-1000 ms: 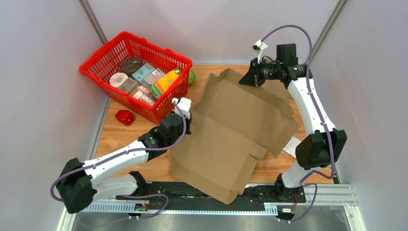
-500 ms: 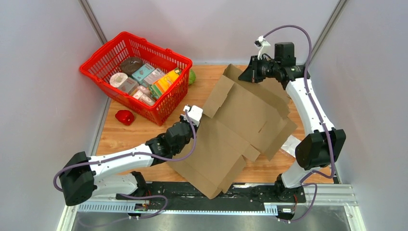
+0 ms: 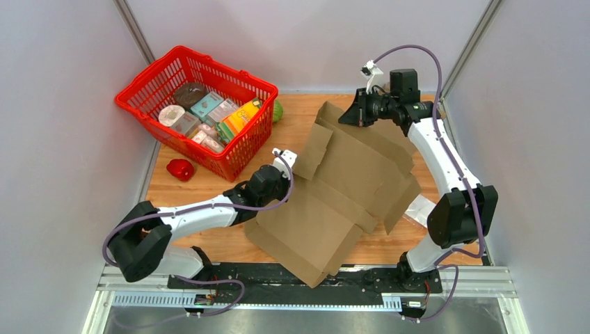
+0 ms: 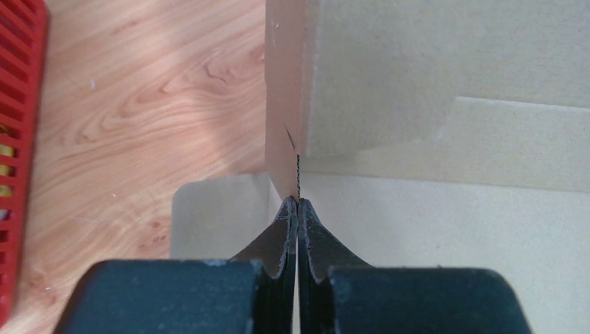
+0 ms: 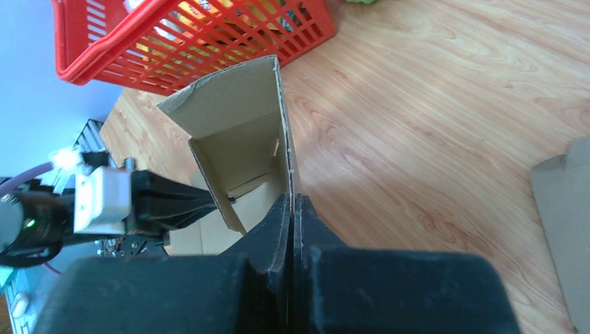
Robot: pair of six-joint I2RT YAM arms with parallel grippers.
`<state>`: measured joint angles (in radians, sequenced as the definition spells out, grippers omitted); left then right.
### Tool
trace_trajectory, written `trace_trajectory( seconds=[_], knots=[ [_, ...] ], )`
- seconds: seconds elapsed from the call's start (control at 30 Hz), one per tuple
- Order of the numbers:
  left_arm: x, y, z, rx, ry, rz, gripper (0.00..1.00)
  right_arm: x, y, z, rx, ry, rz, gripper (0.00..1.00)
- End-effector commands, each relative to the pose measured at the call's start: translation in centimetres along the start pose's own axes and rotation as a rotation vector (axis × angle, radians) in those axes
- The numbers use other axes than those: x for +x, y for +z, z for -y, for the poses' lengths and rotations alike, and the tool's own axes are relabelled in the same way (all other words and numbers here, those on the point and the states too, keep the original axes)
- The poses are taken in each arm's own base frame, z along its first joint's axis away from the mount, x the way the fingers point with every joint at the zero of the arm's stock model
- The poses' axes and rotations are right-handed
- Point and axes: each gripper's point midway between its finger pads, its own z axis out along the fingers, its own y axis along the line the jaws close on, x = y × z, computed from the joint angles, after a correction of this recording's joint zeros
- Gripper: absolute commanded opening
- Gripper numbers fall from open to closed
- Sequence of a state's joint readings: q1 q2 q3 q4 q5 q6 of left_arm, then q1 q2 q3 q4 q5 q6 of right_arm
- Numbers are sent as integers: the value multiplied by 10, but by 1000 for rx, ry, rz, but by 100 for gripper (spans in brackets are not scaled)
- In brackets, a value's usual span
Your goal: Fold the paper box
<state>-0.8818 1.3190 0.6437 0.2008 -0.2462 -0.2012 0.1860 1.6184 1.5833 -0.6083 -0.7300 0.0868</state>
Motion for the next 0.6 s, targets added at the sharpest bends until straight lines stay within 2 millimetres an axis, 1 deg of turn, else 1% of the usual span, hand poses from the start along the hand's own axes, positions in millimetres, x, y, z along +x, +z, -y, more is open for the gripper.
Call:
trace_trajectory(
  seconds=[0.0, 0.07, 0.1, 0.17, 0.2, 0.23, 0.27, 0.3, 0.37, 0.43, 0.47, 0.5, 0.57],
  knots=[
    [-76, -2, 46, 255, -154, 183, 3, -8, -10, -44, -124, -70, 27, 0],
    [-75, -7, 50, 279, -134, 153, 8, -5, -12, -39, -93, -92, 14, 0],
    [-77, -14, 47, 270, -129, 142, 14, -3, -12, -36, -88, -101, 6, 0],
    [-79, -24, 42, 255, -119, 152, 22, 5, -11, -32, -85, -131, -27, 0],
    [-82, -33, 32, 213, -119, 166, 42, 5, -11, -32, -86, -145, -31, 0],
    [-84, -38, 28, 197, -117, 170, 50, 7, -11, -31, -87, -153, -39, 0],
    [-78, -43, 23, 173, -104, 144, 60, 10, -11, -30, -91, -173, -49, 0],
    [-90, -52, 15, 135, -106, 176, 69, 10, -12, -31, -92, -180, -52, 0],
    [-96, -58, 9, 96, -97, 177, 70, 11, -13, -31, -99, -191, -57, 0],
    [-107, -64, 0, -3, -92, 172, 71, 10, -13, -33, -102, -190, -55, 0],
    [-107, -66, -4, -42, -81, 155, 72, 10, -13, -36, -117, -189, -56, 0],
    [-119, -66, -8, -103, -76, 172, 72, 10, -14, -37, -121, -192, -55, 0],
    [-125, -66, -14, -166, -54, 156, 72, 11, -13, -36, -121, -191, -57, 0]
  ],
)
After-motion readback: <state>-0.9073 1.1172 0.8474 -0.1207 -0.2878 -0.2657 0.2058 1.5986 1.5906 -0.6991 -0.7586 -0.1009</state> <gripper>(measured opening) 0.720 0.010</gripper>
